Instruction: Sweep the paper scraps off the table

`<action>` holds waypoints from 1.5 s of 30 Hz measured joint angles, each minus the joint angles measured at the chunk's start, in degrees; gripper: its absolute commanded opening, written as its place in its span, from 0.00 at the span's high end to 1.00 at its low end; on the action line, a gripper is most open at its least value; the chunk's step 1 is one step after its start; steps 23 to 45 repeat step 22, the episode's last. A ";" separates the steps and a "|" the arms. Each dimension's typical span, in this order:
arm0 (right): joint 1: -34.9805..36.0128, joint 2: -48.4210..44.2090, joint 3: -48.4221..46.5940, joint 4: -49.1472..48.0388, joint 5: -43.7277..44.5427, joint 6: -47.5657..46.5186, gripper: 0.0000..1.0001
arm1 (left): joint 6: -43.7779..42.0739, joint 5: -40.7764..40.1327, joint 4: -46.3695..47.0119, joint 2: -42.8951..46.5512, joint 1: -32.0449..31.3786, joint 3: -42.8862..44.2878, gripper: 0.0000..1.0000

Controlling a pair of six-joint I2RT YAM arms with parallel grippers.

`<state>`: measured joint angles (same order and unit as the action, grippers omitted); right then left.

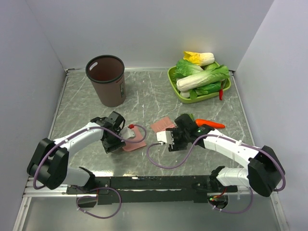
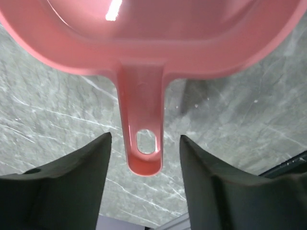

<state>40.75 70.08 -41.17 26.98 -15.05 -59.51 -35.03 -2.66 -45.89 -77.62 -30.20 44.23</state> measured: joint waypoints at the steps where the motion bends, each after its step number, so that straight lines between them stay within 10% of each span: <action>1: -0.02 -0.22 -0.04 1.57 -0.50 0.68 0.28 | 0.09 0.02 -0.42 0.02 0.13 0.02 0.32; 8: -1.99 -1.33 -6.21 9.81 -2.05 9.22 0.19 | 0.59 1.20 -4.83 2.89 1.42 3.21 0.01; 20: -9.09 8.37 -28.13 10.64 9.64 42.91 0.18 | 6.73 8.26 -3.93 8.39 4.96 16.41 0.04; 45: -9.27 9.09 -29.53 10.67 10.99 44.61 0.17 | 8.44 10.14 -3.87 7.87 6.82 17.97 0.03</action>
